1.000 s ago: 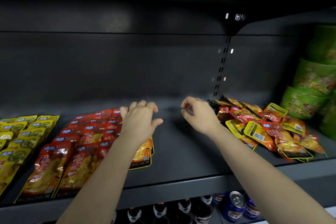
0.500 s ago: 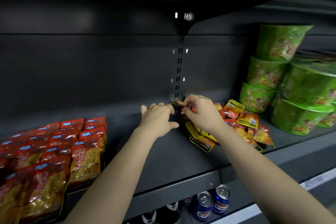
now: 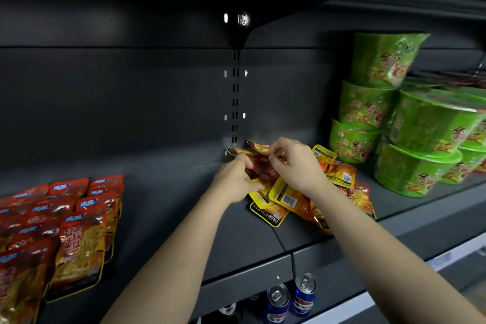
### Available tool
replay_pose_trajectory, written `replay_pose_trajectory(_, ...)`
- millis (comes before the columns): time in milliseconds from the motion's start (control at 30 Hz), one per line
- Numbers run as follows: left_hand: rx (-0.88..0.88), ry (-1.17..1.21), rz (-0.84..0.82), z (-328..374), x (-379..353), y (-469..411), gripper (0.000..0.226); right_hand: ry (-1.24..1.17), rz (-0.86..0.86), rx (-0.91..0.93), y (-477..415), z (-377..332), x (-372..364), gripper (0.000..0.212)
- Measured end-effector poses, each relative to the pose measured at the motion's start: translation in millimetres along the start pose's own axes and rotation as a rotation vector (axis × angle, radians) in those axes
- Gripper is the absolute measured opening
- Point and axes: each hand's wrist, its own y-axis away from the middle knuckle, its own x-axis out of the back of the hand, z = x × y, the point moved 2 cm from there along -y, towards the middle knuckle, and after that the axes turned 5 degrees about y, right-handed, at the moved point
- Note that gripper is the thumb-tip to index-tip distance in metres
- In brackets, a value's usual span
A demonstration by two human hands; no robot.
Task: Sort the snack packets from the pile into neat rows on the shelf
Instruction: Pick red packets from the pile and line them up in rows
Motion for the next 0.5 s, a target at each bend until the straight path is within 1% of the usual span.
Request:
replay_pose_trajectory(67, 0.024, 0.102, 0.010, -4.8, 2.1, -2.7, 0.036, -0.004, -0.004, -0.004, -1.2, 1.2, -0.8, 0.008)
replay_pose_trajectory(133, 0.057, 0.209, 0.074, -9.5, 9.1, -5.9, 0.029, -0.004, -0.009, -0.007, -2.2, 2.2, -1.6, 0.008)
replay_pose_trajectory(233, 0.062, 0.321, 0.294, -10.6, 25.9, -6.4, 0.022, -0.014, -0.013, -0.016, -3.6, 1.4, -3.5, 0.008)
replay_pose_trajectory(300, -0.024, 0.292, 0.487, -6.8, 36.5, -1.6, 0.023, -0.030, -0.006, -0.024, -4.5, -0.6, -4.8, 0.007)
replay_pose_trajectory(367, -0.182, 0.230, 0.641, -0.8, 42.8, 4.5, 0.024, -0.071, -0.005, -0.042, -5.6, -3.5, -5.5, 0.006)
replay_pose_trajectory(433, -0.317, 0.207, 0.705, 4.5, 43.7, 7.9, 0.024, -0.171, -0.025, -0.079, -7.0, -7.2, -6.3, 0.009)
replay_pose_trajectory(500, -0.419, 0.260, 0.658, 8.0, 40.9, 8.5, 0.022, -0.399, -0.057, -0.155, -8.9, -11.7, -7.0, 0.016)
